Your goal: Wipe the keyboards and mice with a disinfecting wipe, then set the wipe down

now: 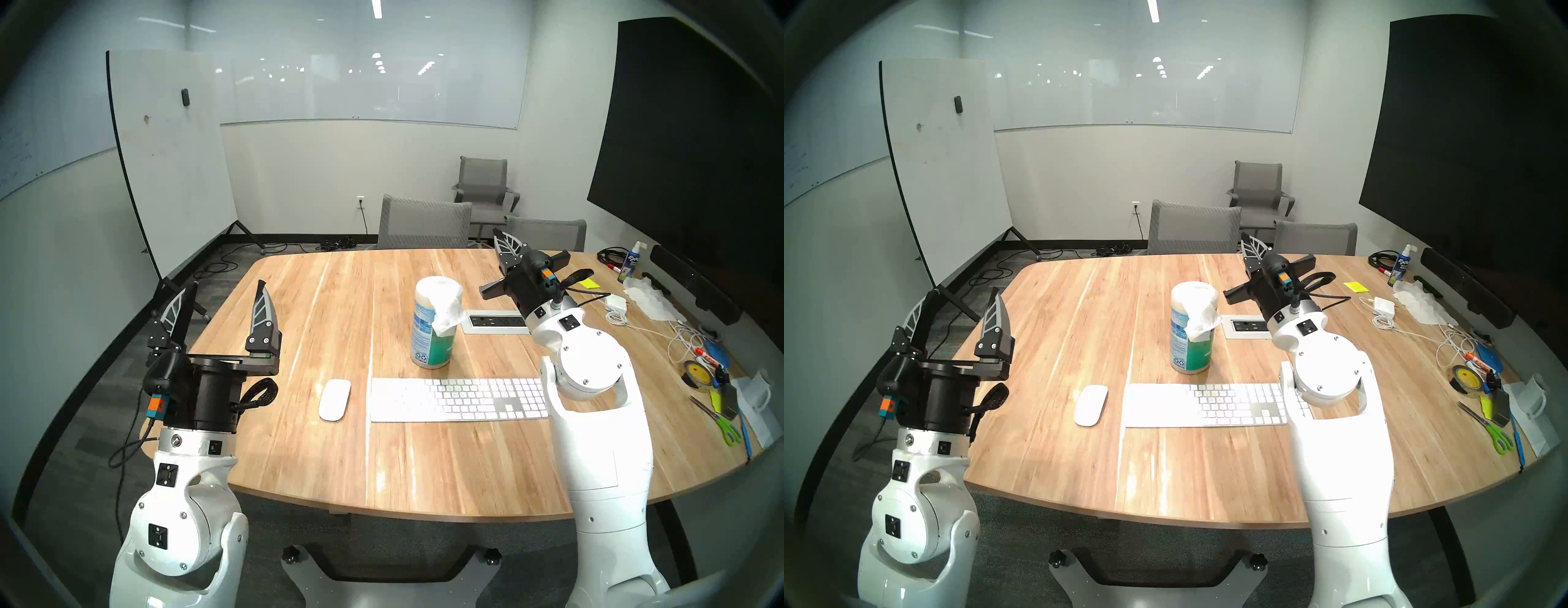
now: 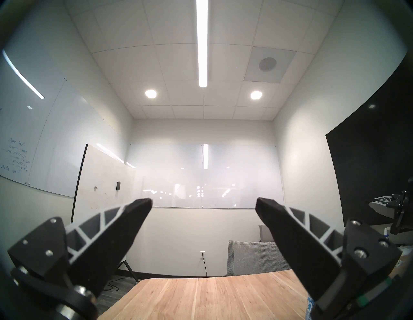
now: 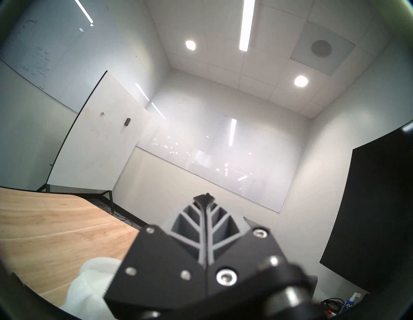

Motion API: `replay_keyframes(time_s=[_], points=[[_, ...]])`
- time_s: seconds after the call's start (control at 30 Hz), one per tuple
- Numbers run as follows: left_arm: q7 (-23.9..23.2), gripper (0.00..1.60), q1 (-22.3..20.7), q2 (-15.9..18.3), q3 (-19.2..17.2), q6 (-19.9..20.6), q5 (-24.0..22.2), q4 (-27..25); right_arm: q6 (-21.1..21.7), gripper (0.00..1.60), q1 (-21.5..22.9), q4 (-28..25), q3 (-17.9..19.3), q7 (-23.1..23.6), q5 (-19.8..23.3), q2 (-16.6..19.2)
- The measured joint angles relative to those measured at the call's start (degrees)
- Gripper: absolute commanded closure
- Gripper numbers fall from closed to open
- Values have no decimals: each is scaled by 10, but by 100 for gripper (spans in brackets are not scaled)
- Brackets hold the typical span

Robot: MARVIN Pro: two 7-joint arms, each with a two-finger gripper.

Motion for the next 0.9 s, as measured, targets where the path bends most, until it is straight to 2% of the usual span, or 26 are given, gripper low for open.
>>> replay_keyframes(time_s=[0.17,0.33,0.47,0.5,0.67,0.9], points=[[0,0,0,0,0,0,0,0,17,160,1,-10,7,13,9,1],[0,0,0,0,0,0,0,0,86,160,8,-41,18,38,19,3],[0,0,0,0,0,0,0,0,116,160,12,-53,21,50,20,6],[0,0,0,0,0,0,0,0,141,160,16,-63,21,63,20,10],[0,0,0,0,0,0,0,0,200,160,31,-80,11,96,12,25],[0,0,0,0,0,0,0,0,220,160,49,-73,-5,115,-4,38]])
